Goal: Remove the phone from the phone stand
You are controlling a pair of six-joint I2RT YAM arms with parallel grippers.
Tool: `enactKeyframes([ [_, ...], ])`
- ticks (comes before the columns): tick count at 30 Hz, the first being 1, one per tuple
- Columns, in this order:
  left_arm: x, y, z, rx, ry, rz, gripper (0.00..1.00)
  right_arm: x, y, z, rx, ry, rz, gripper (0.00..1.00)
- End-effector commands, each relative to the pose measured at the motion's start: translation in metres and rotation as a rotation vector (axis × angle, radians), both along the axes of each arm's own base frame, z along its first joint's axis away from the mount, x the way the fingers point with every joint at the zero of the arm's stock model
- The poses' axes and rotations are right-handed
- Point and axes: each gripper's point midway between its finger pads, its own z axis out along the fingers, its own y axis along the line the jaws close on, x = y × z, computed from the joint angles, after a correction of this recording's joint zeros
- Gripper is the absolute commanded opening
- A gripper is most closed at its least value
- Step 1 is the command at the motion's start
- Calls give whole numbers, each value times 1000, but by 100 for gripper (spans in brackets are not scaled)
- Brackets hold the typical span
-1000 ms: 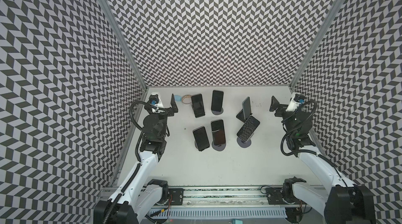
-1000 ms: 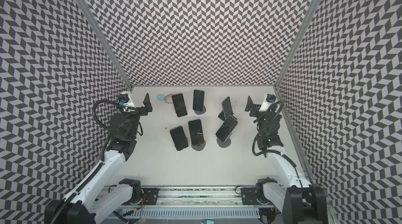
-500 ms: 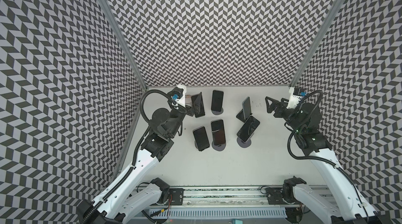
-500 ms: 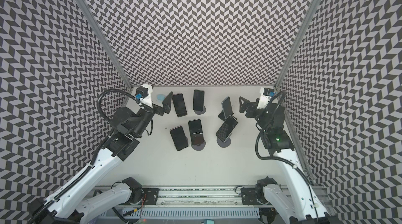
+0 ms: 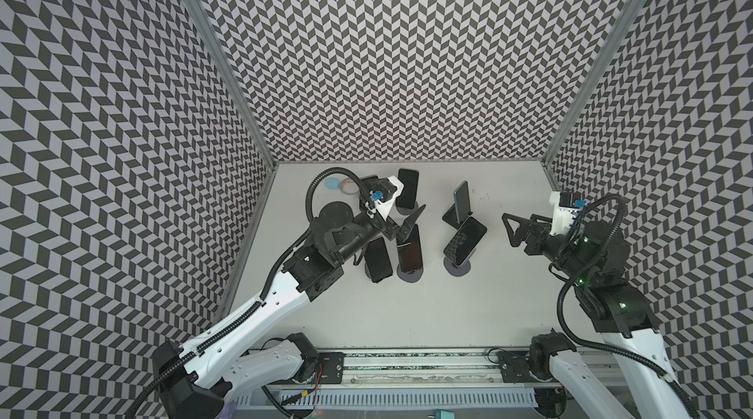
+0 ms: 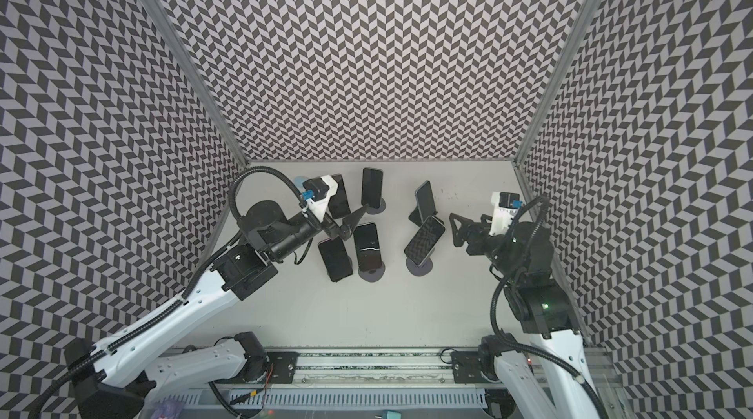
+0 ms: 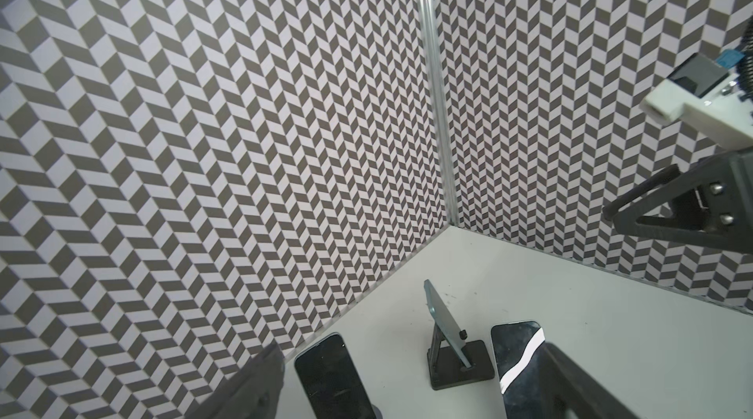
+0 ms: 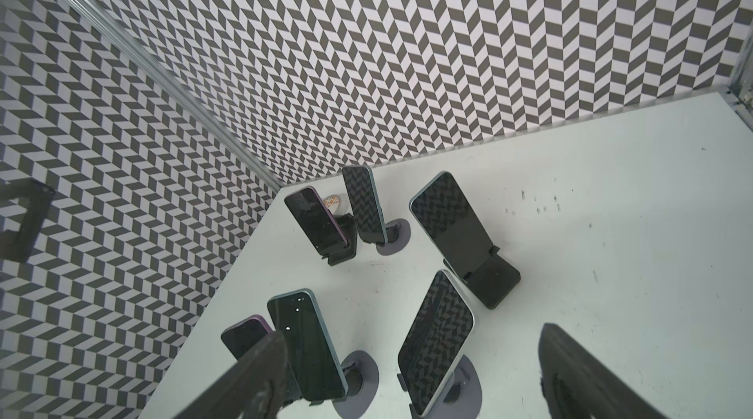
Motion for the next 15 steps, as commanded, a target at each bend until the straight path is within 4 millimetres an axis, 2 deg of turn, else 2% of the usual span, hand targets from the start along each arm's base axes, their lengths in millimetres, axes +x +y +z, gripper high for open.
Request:
enactKeyframes([
  [1, -14, -15, 8, 19, -20, -85, 97, -19, 5, 5, -11, 29, 48, 94],
  [9, -28, -55, -1, 48, 10, -203, 97, -45, 8, 12, -2, 71, 85, 92],
  [15, -35, -79, -15, 70, 41, -262, 97, -59, 4, 16, -3, 94, 75, 91],
])
